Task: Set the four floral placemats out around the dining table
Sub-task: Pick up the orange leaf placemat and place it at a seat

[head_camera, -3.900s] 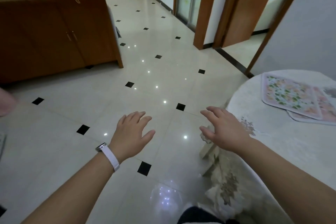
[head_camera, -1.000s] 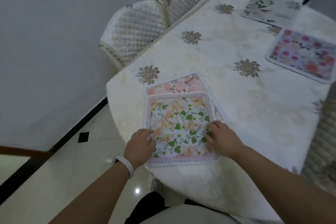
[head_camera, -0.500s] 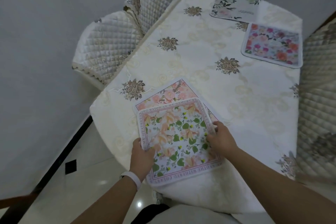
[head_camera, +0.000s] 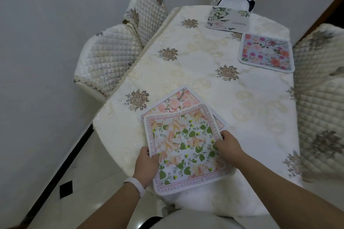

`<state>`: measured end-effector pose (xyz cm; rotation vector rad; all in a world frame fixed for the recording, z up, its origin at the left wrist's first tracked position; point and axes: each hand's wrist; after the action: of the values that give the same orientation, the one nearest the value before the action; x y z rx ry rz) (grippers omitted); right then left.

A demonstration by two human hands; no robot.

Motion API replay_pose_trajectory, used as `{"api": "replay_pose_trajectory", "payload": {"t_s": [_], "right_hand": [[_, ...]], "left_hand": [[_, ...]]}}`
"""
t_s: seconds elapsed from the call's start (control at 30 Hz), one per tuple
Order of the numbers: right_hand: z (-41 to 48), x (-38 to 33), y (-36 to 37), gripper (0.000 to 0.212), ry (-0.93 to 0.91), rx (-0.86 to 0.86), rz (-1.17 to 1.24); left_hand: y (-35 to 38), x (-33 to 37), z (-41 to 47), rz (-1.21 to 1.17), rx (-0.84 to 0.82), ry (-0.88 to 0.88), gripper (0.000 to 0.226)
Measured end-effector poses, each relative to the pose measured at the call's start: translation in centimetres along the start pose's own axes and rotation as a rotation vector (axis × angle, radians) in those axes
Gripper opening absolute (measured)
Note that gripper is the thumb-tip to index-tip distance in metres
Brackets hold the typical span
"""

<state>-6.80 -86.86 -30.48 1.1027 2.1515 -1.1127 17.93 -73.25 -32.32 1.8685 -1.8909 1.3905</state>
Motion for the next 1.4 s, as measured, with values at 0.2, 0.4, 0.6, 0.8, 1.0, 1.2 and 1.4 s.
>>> {"api": "replay_pose_trajectory", "payload": {"t_s": [0.2, 0.4, 0.6, 0.8, 1.0, 1.2, 1.4], "right_hand": [[-2.9, -0.1, 0.3, 0.015, -0.015, 0.092, 0.04], [-6.3, 0.7, -0.4, 0.012, -0.029, 0.225, 0.111], [-9.1, 2.3, -2.9, 0.009, -0.002, 0.325, 0.195], [-10.3, 4.2, -5.9, 0.01, 0.032, 0.416, 0.308], [-10.7, 6.9, -10.8, 0.014, 0.014, 0.472, 0.435], [-9.4, 11.2, -18.3, 0.019, -0.03, 0.444, 0.528], [-9.7, 16.6, -31.6, 0.019, -0.088, 0.44, 0.55]], "left_hand": [[-1.1, 0.3, 0.1, -0.073, -0.016, 0.089, 0.01], [-1.2, 1.0, 0.6, -0.102, -0.119, 0.182, 0.01], [0.2, 3.5, -0.2, -0.078, -0.237, 0.273, 0.02], [2.8, 7.5, -1.6, -0.05, -0.285, 0.327, 0.016], [7.1, 10.9, -3.6, 0.002, -0.295, 0.388, 0.011], [14.1, 15.3, -7.9, 0.058, -0.217, 0.456, 0.009], [24.9, 20.9, -13.6, 0.07, -0.152, 0.442, 0.009]]}}
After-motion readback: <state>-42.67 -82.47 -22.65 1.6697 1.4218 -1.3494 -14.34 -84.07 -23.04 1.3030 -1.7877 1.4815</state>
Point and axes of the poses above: each hand's wrist, its own z-axis towards the middle knuckle, its own y-axis out of the palm, x = y × z, and after that the axes turned 11 degrees about z, right-handed
